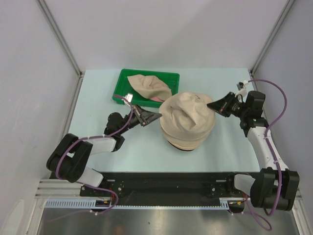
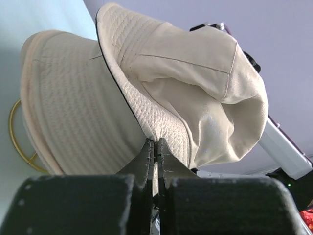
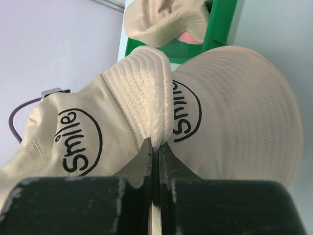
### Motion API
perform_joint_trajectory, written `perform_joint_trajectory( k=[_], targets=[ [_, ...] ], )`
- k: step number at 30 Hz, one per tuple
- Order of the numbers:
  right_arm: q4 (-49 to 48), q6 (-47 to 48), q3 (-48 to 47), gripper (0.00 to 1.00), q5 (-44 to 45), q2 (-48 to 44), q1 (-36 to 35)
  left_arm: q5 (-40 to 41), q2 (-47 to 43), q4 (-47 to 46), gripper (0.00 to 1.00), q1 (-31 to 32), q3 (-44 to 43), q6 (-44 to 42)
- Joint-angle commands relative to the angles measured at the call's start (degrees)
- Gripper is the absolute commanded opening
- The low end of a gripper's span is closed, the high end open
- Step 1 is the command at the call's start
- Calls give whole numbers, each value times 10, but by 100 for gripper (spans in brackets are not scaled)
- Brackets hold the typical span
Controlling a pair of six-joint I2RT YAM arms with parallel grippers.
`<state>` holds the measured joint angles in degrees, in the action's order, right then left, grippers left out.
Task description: Stack the hats
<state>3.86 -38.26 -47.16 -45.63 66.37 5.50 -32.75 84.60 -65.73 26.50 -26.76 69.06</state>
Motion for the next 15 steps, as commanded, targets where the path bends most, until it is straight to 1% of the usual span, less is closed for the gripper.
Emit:
perform_joint_trajectory(
  k=[1, 3, 4, 7, 9, 10, 13, 15],
  targets=[
    [39, -39, -28, 0, 27, -54, 5, 10, -60, 15, 0, 5, -31, -16],
    [63, -36, -24, 0, 38, -62, 7, 9, -72, 84, 0, 5, -56, -46],
    [75, -31, -22, 0, 52, -63, 7, 11, -76, 150, 0, 5, -62, -79],
    [116, -11, -1, 0, 73, -63, 14, 20, -77, 233, 0, 6, -75, -108],
    [144, 8, 11, 0, 95, -69, 17, 19, -69, 263, 0, 7, -80, -118],
    [149, 13, 27, 0, 119, -71, 18, 20, -66, 290, 0, 8, -87, -131],
    [161, 17, 52, 0, 154, -77, 24, 18, -45, 331, 0, 12, -101, -149],
    [173, 13, 61, 0, 173, -75, 25, 16, -30, 342, 0, 13, -102, -151]
  ],
)
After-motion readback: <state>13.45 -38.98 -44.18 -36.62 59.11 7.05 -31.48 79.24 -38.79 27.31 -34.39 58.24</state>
